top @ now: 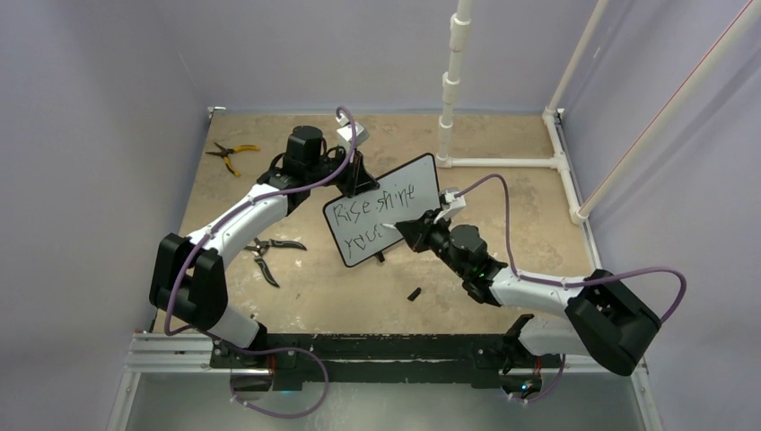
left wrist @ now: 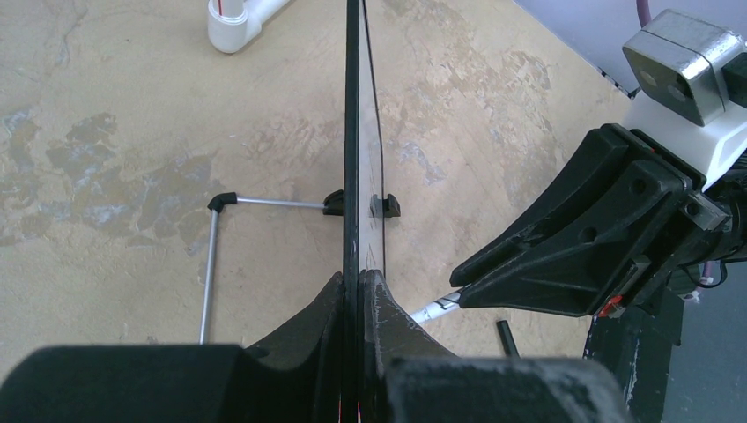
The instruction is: Write a sentence on the whiteboard
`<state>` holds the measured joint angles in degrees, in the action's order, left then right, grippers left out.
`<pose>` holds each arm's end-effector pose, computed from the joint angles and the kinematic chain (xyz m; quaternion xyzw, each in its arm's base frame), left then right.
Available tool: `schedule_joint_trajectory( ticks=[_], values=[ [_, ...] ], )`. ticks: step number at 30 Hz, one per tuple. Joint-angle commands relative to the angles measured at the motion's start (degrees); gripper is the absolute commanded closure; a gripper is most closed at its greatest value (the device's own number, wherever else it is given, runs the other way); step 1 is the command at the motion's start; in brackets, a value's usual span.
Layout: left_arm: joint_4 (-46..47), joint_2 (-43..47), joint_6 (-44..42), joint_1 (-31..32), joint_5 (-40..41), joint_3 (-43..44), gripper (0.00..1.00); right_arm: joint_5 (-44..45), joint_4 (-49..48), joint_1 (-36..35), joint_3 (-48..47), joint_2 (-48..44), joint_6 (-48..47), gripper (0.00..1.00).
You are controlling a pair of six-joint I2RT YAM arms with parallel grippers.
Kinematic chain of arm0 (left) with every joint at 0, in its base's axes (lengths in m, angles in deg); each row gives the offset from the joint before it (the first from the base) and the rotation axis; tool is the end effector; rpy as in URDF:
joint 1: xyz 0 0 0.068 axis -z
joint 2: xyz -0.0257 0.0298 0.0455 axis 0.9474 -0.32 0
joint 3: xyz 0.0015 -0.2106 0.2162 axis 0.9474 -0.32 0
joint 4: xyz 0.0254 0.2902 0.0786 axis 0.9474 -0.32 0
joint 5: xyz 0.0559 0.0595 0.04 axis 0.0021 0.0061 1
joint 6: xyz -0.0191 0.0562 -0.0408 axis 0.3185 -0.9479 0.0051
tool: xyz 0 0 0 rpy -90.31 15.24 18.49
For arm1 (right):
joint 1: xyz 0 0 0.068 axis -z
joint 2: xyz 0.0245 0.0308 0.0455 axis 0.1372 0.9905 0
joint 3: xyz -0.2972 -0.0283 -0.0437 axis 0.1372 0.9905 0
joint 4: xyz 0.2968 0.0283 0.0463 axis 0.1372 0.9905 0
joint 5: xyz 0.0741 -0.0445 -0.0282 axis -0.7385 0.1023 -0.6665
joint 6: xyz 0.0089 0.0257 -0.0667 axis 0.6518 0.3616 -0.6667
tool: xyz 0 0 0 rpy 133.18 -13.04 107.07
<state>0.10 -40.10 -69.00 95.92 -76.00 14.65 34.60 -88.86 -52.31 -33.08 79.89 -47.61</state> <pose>0.3527 -0.2024 0.3041 0.3033 0.7598 -0.4033 0.4100 0.2134 0.1974 0.1977 -0.0248 0.7433 0.3783 0.5512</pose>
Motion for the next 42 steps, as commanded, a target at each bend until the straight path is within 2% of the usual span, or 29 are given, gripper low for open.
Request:
schedule_joint_trajectory(
  ticks=[1, 13, 21, 31, 42],
  values=[
    [0.85, 2.03, -0.61, 0.38, -0.96, -0.37, 1.0, 0.46, -3.53, 0.37, -2.19, 0.68, -0.39, 1.0],
    [0.76, 2.02, -0.62, 0.38, -0.96, -0.34, 1.0, 3.22, -0.02, 1.62, -0.04, -2.16, 0.77, 1.0],
    [0.76, 2.12, -0.62, 0.38, -0.96, -0.36, 1.0, 0.87, 0.47, 1.73, 0.92, 0.5, 1.68, 1.0],
    [0.76, 2.07, -0.58, 0.38, -0.96, -0.36, 1.0, 0.31, -0.75, 1.71, 3.34, 2.42, 2.52, 1.0],
    [0.69, 2.12, -0.57, 0.38, -0.88, -0.36, 1.0, 0.35, -2.51, 1.74, 1.36, 1.8, 3.15, 1.0]
  ],
)
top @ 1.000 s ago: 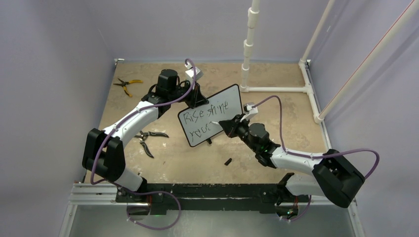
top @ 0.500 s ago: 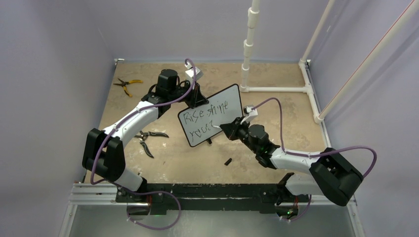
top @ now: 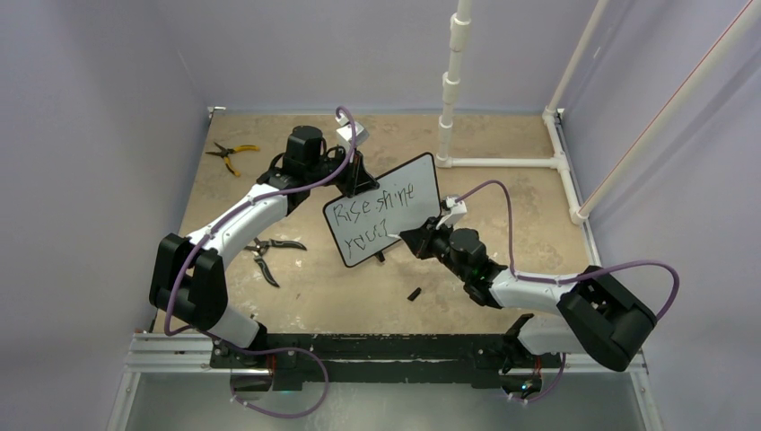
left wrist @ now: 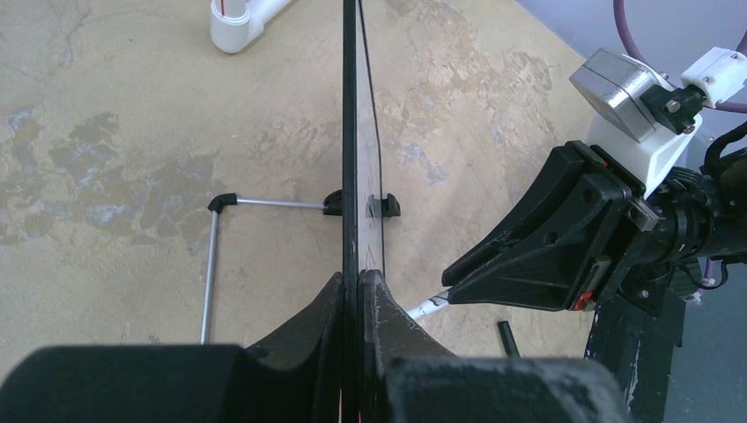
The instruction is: Write a sentence on the whiteboard
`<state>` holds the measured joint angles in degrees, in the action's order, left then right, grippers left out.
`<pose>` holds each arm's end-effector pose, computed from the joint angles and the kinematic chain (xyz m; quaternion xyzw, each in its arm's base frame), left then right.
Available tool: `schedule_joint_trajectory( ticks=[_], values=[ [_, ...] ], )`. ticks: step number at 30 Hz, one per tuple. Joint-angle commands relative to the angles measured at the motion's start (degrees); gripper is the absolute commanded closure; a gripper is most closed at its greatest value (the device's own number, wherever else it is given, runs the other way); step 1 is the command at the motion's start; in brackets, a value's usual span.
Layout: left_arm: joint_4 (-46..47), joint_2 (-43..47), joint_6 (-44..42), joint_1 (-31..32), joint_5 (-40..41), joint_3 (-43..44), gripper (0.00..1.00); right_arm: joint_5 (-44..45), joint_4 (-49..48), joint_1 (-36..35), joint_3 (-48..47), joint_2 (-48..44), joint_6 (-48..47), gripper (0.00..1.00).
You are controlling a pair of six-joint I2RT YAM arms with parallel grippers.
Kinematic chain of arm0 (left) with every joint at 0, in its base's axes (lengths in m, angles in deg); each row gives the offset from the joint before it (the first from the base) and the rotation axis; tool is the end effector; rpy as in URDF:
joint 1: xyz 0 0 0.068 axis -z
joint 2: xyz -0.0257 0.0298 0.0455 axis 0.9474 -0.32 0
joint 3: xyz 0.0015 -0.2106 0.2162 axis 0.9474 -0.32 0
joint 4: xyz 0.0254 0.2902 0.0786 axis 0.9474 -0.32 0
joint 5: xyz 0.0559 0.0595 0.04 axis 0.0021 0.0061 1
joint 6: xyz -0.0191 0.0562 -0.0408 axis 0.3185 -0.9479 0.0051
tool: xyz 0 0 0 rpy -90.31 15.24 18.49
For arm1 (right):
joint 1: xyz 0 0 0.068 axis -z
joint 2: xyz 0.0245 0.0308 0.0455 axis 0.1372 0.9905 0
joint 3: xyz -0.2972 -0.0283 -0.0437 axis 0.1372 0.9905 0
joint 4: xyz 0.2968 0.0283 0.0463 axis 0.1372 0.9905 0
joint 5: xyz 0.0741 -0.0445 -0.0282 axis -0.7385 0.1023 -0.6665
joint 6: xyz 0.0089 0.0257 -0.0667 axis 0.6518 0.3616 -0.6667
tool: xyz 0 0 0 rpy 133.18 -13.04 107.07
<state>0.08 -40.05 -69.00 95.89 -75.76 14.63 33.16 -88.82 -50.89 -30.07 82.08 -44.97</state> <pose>0.3528 -0.2020 0.3042 0.3022 0.7605 -0.4017 0.4110 0.2112 0.1875 0.1687 -0.0106 0.7733 0.3683 0.5160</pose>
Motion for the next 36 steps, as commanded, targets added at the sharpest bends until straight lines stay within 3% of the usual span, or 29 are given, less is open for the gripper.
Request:
schedule_joint_trajectory(
  ticks=[1, 36],
  values=[
    [0.69, 2.05, -0.61, 0.4, -1.12, -0.28, 1.0, 2.05, -2.71, 0.29, -1.77, -0.79, 0.51, 1.0],
    [0.69, 2.25, -0.62, 0.4, -1.2, -0.34, 1.0, 6.28, -2.8, 0.73, -1.6, -3.07, 1.92, 1.0]
  ],
)
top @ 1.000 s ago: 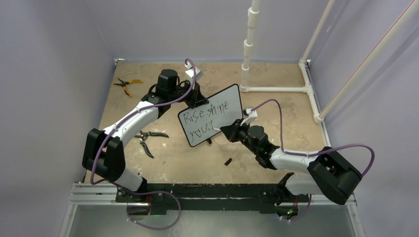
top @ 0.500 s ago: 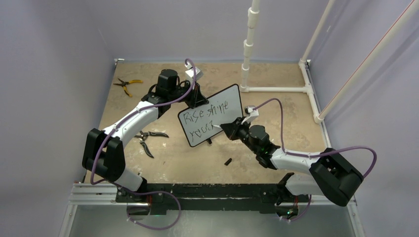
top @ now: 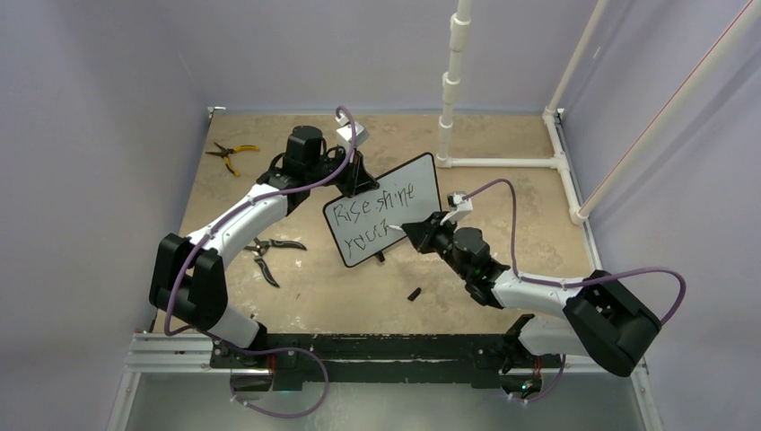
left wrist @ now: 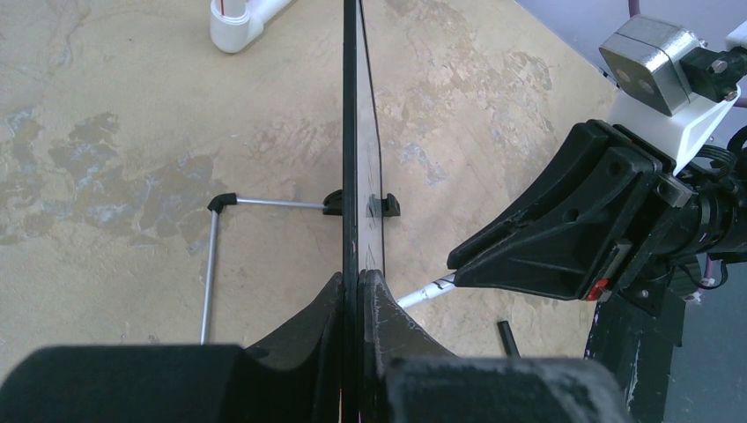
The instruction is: Write a sentence on the whiteboard
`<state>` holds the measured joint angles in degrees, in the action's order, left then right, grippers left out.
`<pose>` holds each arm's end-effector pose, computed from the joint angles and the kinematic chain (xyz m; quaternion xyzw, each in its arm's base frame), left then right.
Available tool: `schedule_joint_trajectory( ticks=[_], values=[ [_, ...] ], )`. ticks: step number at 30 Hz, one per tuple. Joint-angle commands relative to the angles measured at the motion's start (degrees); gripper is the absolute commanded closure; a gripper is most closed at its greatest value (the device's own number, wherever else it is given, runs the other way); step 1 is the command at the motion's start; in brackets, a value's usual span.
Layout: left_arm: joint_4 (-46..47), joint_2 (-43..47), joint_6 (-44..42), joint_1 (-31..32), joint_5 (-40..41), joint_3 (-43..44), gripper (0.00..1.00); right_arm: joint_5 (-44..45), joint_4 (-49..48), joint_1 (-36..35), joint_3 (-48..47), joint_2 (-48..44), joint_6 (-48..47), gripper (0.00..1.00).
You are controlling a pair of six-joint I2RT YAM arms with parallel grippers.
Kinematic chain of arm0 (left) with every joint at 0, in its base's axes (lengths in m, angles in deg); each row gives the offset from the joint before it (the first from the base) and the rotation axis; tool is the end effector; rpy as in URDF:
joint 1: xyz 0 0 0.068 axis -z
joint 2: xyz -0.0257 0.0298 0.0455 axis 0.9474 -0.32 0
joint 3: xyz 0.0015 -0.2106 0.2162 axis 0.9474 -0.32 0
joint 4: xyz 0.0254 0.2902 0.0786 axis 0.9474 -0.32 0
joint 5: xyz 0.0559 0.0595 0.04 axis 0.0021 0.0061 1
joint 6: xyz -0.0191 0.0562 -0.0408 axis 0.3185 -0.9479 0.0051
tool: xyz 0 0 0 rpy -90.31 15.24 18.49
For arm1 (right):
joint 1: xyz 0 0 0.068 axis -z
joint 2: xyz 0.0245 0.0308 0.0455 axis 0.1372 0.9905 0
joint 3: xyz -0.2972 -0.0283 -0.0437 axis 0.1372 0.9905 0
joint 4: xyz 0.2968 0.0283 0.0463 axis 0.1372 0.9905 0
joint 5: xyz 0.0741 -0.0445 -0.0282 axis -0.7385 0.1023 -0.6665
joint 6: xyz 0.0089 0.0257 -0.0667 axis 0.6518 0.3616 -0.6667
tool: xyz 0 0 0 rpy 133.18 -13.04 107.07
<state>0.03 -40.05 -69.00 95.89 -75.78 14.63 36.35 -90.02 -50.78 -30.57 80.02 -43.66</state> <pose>0.3528 -0.2020 0.3041 0.3022 0.7607 -0.4018 0.4106 0.2135 0.1845 0.1840 0.0197 0.7517 0.3739 0.5429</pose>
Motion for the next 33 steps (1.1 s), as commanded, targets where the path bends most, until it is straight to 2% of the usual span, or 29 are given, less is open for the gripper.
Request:
schedule_joint_trajectory(
  ticks=[1, 11, 21, 26, 31, 33],
  values=[
    [0.74, 2.25, -0.55, 0.39, -1.18, -0.3, 1.0, 3.07, -1.52, 0.62, -1.18, -0.98, 0.58, 1.0],
    [0.95, 2.34, -0.07, 0.4, -1.61, -0.39, 1.0, 2.86, -1.34, 0.62, -0.33, -2.22, 0.44, 1.0],
    [0.56, 1.91, -0.23, 0.4, -2.35, -0.41, 1.0, -3.87, 1.61, 1.14, 0.79, -13.63, -7.74, 1.0],
    [-0.27, 2.18, -0.54, 0.4, -2.81, -0.03, 1.0, -12.44, 1.33, 6.68, 2.16, -17.66, -15.18, 1.0],
    [0.34, 2.95, 0.19, 0.4, -2.95, -0.66, 1.0, -20.58, 2.8, 11.55, -0.99, -17.87, -20.24, 1.0],
    [0.15, 3.03, 0.36, 0.4, -3.09, -0.59, 1.0, -23.76, -1.6, 12.11, 0.02, -16.73, -20.53, 1.0]
  ],
)
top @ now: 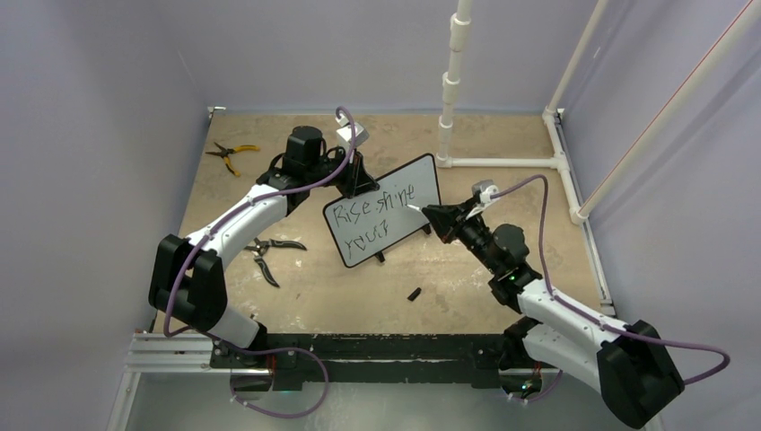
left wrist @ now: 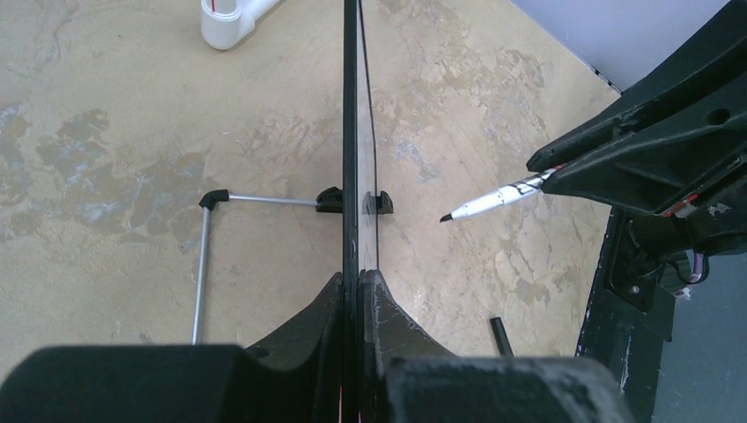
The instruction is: Write a sentence on the whiteboard
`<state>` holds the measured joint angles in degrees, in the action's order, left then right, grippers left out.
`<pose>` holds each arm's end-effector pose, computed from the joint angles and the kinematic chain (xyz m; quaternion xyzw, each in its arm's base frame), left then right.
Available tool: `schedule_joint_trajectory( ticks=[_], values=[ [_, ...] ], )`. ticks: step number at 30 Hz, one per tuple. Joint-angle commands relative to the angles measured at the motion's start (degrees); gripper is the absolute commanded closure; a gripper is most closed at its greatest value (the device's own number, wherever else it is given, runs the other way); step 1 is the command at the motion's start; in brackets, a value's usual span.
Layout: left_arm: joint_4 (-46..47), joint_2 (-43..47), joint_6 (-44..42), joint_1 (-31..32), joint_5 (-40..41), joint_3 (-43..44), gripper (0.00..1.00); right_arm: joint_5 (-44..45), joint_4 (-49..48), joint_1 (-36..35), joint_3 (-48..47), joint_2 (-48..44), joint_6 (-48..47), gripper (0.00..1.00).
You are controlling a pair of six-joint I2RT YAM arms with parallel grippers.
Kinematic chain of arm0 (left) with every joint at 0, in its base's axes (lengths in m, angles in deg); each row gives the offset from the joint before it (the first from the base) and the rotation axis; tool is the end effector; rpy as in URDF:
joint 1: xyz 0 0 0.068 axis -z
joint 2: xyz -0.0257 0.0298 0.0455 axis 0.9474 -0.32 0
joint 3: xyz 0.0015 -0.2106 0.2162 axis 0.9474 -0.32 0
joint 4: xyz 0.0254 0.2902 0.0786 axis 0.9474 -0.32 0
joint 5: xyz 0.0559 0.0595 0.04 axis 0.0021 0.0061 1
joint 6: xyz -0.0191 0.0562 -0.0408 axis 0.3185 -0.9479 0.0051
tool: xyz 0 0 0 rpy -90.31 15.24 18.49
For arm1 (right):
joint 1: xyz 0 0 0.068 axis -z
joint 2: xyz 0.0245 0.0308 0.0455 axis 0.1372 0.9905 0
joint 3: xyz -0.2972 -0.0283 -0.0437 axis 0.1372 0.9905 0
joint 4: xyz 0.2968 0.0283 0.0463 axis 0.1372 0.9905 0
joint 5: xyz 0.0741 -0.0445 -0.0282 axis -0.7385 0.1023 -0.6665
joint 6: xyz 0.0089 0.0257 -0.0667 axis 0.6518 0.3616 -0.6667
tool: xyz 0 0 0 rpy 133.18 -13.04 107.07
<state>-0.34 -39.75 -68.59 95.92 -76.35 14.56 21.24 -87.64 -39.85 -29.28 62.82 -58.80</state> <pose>0.3508 -0.2018 0.3051 0.3016 0.7606 -0.4069 0.4061 0.2079 0.1362 0.2439 -0.0914 0.6637 0.3656 0.6461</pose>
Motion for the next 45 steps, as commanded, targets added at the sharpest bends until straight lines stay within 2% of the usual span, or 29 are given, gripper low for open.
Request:
schedule_joint_trajectory(
  ticks=[1, 9, 21, 32, 45],
  values=[
    [0.23, 2.78, -0.13, 0.38, -2.36, -0.51, 1.0, -8.3, -6.35, 1.2, -0.32, 1.51, -5.28, 1.0],
    [-1.17, 3.49, -0.95, 0.38, -0.87, -0.38, 1.0, -6.76, -9.92, 1.94, 3.38, 1.75, -5.19, 1.0],
    [-1.78, 2.23, -1.34, 0.38, -0.45, -0.2, 1.0, -10.86, -14.53, 3.39, 0.6, 13.37, -3.62, 1.0],
    [-1.01, 1.91, -0.76, 0.55, -1.4, -0.43, 1.0, -11.2, -18.18, 3.84, 0.45, 15.76, -2.04, 1.0],
    [-1.0, 2.2, -0.81, 0.56, -1.22, -0.51, 1.0, -9.59, -17.87, 3.97, -1.23, 18.75, -2.06, 1.0]
  ],
)
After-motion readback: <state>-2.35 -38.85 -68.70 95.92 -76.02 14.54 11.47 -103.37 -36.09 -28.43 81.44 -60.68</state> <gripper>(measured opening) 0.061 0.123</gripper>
